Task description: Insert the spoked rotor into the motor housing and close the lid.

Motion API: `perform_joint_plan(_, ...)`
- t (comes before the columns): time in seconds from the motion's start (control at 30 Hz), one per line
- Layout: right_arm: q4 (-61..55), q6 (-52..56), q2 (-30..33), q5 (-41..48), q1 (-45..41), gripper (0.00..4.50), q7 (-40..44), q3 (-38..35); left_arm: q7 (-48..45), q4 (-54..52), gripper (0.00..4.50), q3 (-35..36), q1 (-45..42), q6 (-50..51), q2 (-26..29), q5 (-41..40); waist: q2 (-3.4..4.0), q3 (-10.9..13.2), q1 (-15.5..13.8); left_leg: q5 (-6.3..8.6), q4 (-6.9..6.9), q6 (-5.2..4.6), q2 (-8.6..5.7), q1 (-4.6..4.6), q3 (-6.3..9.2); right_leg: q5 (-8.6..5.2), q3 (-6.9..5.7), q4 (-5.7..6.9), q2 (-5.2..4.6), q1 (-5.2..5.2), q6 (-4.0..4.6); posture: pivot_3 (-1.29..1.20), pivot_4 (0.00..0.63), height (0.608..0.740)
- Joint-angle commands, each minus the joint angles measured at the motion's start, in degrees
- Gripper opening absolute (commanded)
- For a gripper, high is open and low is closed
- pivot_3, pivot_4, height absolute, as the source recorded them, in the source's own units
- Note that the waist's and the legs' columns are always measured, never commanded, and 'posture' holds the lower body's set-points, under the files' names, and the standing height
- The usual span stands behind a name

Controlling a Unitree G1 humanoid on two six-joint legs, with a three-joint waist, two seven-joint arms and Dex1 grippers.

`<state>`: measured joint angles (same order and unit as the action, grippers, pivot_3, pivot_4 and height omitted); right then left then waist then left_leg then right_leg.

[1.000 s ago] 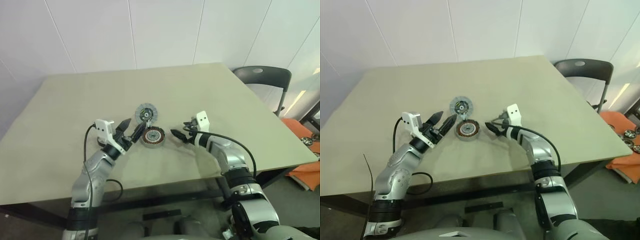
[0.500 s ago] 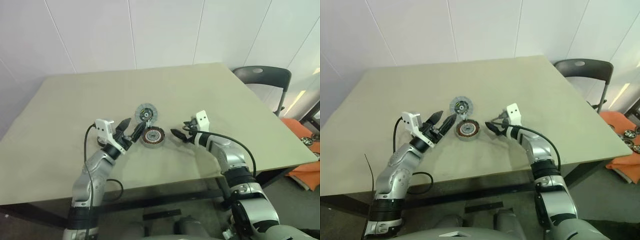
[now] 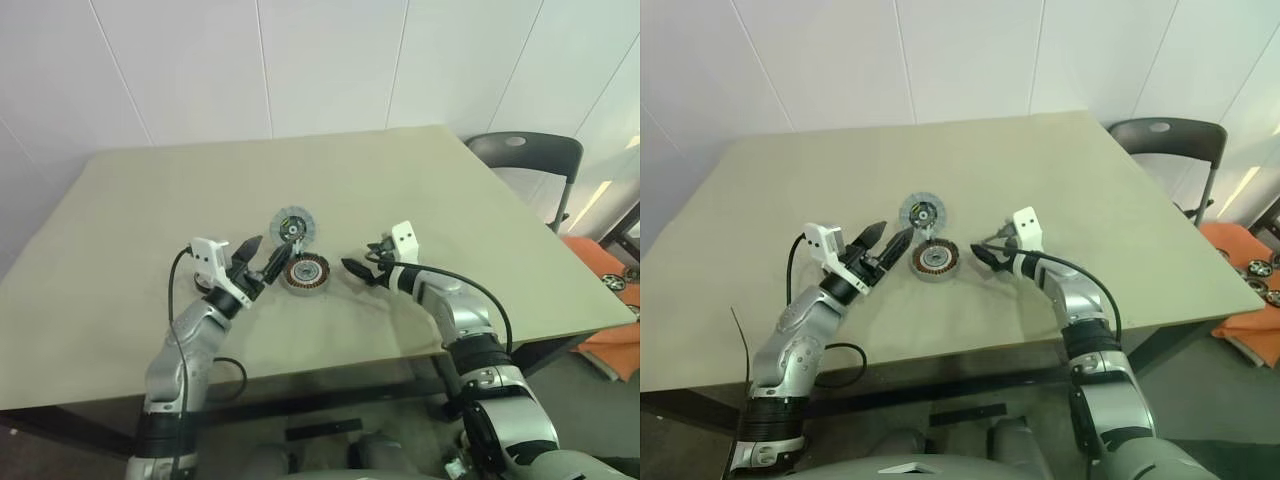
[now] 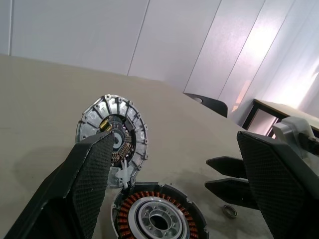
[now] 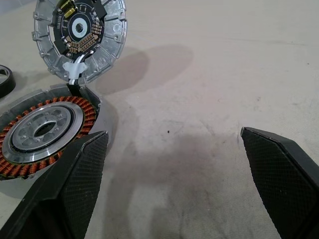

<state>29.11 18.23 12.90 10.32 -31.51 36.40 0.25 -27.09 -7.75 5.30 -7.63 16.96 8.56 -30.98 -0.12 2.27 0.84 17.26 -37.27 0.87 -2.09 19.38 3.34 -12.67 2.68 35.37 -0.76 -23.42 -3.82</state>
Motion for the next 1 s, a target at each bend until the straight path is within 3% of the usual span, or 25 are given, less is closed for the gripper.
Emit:
perform_joint_plan(0.03,-2.13,-0.98,0.55,0.39,-0.66,4.44,0.16,-0.49,-0.25,-0.9,4.18,-0.1,-1.28,-1.16,-0.14,0.33,0.0,0.0,0.0,0.0,0.0,0.0,0.0,0.0,0.0,0.0,0.0,0.0,0.0,0.0,0.0,0.0,0.0,0.74)
perform_joint_plan(1.0,-2.35,-1.02,-0.76,0.28,0.68,4.44,-0.62,-0.01,-0.5,-1.5,4.18,0.37,-1.14,0.15,1.32,0.12,0.0,0.0,0.02,0.0,0.0,0.0,0.0,0.0,0.0,0.0,0.0,0.0,0.0,0.0,0.0,0.0,0.0,0.74)
